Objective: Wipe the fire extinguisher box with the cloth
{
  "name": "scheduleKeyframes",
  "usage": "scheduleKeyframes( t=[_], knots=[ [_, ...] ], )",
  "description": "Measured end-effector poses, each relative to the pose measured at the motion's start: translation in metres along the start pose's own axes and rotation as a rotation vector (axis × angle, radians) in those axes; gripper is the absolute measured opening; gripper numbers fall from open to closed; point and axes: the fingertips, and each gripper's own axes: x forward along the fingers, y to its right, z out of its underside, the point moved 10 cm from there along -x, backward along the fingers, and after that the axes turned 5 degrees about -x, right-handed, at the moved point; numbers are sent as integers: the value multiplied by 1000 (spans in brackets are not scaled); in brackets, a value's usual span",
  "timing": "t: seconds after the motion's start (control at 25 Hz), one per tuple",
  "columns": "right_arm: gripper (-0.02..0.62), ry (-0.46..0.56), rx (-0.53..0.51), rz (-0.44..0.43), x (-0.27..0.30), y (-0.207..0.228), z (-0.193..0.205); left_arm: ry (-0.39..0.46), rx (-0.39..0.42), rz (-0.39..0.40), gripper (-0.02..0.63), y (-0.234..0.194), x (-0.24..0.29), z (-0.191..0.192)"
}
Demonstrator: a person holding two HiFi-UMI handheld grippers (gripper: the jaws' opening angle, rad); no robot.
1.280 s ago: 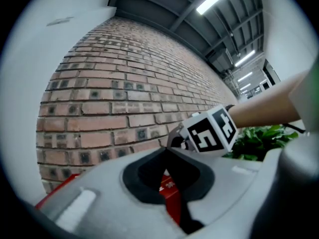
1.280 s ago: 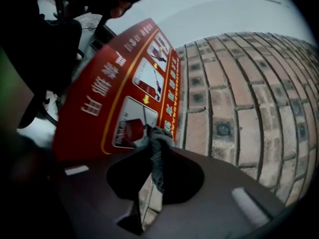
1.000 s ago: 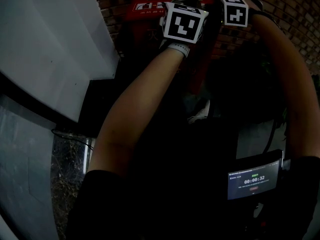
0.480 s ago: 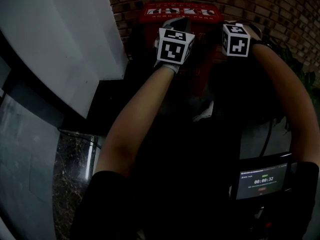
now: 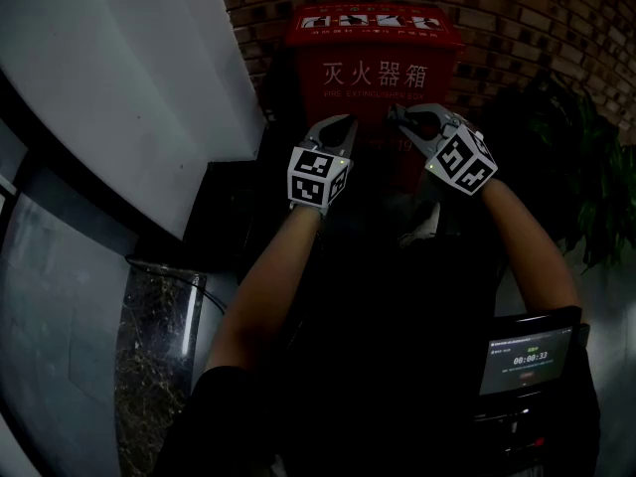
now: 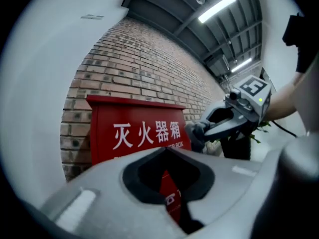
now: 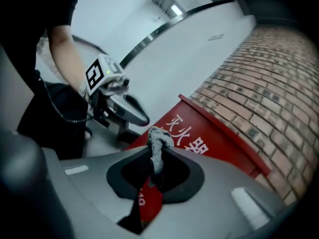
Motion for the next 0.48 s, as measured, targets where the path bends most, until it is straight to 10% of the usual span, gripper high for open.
scheduleKeyframes(
  t=[0.48],
  knots=[
    [44, 353, 535, 84, 57, -59, 55, 105, -67, 79, 2, -15, 7, 63]
  ],
)
